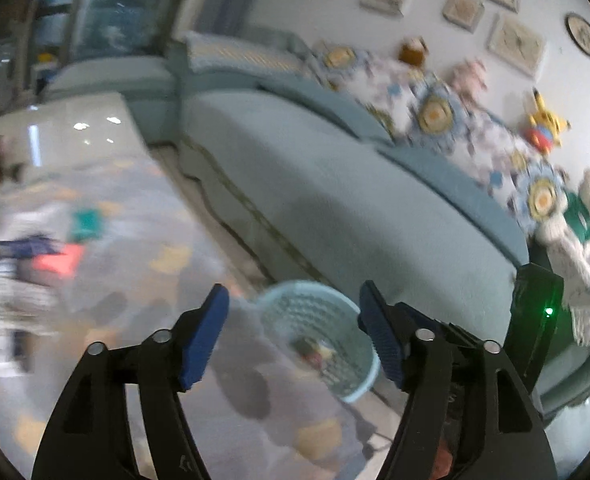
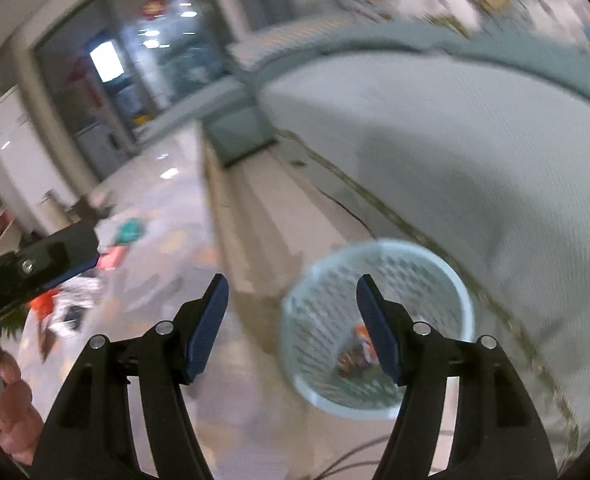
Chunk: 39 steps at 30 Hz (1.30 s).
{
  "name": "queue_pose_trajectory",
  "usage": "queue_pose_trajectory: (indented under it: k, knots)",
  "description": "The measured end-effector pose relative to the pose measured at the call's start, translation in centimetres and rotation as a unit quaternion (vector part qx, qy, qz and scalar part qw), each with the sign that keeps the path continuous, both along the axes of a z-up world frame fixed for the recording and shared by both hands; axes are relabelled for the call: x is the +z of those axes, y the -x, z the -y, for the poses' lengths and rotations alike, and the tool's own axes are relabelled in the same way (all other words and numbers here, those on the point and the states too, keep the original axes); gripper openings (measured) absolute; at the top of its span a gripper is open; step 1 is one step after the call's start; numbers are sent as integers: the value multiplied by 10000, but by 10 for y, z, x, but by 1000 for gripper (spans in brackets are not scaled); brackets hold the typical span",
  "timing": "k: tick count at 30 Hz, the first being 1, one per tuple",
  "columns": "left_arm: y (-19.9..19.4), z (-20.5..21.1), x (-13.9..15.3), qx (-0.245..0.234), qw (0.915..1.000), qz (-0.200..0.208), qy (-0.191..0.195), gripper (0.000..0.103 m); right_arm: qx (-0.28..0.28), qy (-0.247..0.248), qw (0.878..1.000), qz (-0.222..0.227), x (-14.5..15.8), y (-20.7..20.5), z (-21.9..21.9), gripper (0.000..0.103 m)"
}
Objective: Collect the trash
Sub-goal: 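Move both tools back over the coffee table, then grasp the panda snack bag with left tool while right tool grasps milk carton and tissue pack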
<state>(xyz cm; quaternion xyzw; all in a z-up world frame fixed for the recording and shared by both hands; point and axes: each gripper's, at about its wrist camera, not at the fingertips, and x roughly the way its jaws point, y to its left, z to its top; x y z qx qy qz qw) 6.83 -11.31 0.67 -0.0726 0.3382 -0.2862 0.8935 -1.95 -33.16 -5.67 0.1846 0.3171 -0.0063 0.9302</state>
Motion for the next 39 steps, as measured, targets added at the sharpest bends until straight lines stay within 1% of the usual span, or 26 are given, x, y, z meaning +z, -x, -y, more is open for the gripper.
queue_pose_trajectory:
  k: [1, 2, 3, 4, 6, 7, 8, 9, 10, 11, 12, 14, 15, 17, 20, 22, 24, 25, 28, 30, 31, 33, 34, 35, 37, 39]
  knots:
    - [2, -12, 4, 128, 9999, 47, 2, 68, 157, 45, 9998, 77, 9, -2, -14, 63]
    - [4, -36, 10, 390, 9992, 115, -15, 69, 275, 69, 9995, 118, 15, -5, -24, 63]
    - [7, -60, 13, 674, 9976, 159, -51, 72, 495, 93, 9986, 165, 23, -9, -42, 63]
    - [8, -76, 16, 859, 9961, 177, -80, 73, 642, 93, 9977, 176, 27, -13, -54, 63]
    - [12, -120, 17, 1453, 9889, 231, -189, 76, 1007, 89, 9947, 166, 34, -23, -83, 63]
    - [14, -139, 17, 1773, 9834, 263, -294, 80, 1242, 90, 9921, 138, 37, -31, -104, 63]
    - [17, -158, 15, 2152, 9748, 320, -484, 82, 1360, 104, 9906, 125, 39, -35, -117, 63]
    - [18, -177, 12, 2471, 9661, 339, -661, 83, 1541, 169, 9879, 106, 41, -40, -137, 63]
    - [18, -195, 7, 2690, 9596, 288, -770, 83, 1694, 240, 9852, 93, 41, -45, -154, 63]
    - [17, -216, -1, 2919, 9528, 159, -819, 83, 1808, 291, 9830, 82, 41, -48, -167, 63]
    - [16, -231, -7, 3076, 9482, 52, -796, 83, 1935, 346, 9805, 66, 41, -52, -182, 63]
    - [15, -264, -22, 3297, 9420, -211, -587, 83, 2209, 460, 9742, 22, 38, -61, -215, 63]
    - [12, -278, -32, 3351, 9402, -397, -454, 83, 2267, 516, 9726, 5, 35, -63, -224, 63]
    - [10, -299, -49, 3451, 9357, -653, -326, 83, 2371, 687, 9690, -67, 29, -73, -249, 63]
    - [6, -318, -70, 3622, 9275, -894, -232, 83, 2567, 676, 9640, -165, 20, -87, -278, 63]
    - [3, -328, -83, 3678, 9239, -1053, -56, 83, 2730, 642, 9596, -207, 15, -94, -294, 63]
    - [-4, -334, -94, 3641, 9232, -1226, 95, 83, 2894, 598, 9549, -300, 10, -97, -310, 63]
    - [0, -334, -99, 3619, 9237, -1254, 124, 83, 2946, 589, 9532, -353, 6, -99, -317, 63]
    - [-9, -332, -104, 3473, 9286, -1295, 181, 83, 3013, 643, 9495, -594, -7, -102, -333, 63]
    - [-19, -333, -110, 3490, 9266, -1397, 131, 83, 3048, 509, 9476, -812, -15, -107, -337, 63]
    - [-23, -333, -111, 3511, 9265, -1352, 110, 84, 3050, 410, 9472, -906, -18, -111, -339, 67]
    - [-31, -330, -112, 3534, 9260, -1324, -63, 84, 2983, 310, 9485, -1022, -21, -118, -339, 75]
    - [-36, -330, -115, 3533, 9258, -1332, -163, 83, 2898, 259, 9503, -1111, -22, -124, -340, 76]
    - [-38, -326, -115, 3540, 9254, -1320, -291, 83, 2871, 181, 9507, -1162, -23, -129, -341, 76]
    - [-38, -322, -116, 3534, 9256, -1264, -490, 78, 2835, -32, 9511, -1225, -24, -140, -342, 76]
    - [-36, -315, -116, 3563, 9235, -1223, -720, 74, 2771, -121, 9526, -1254, -24, -150, -346, 77]
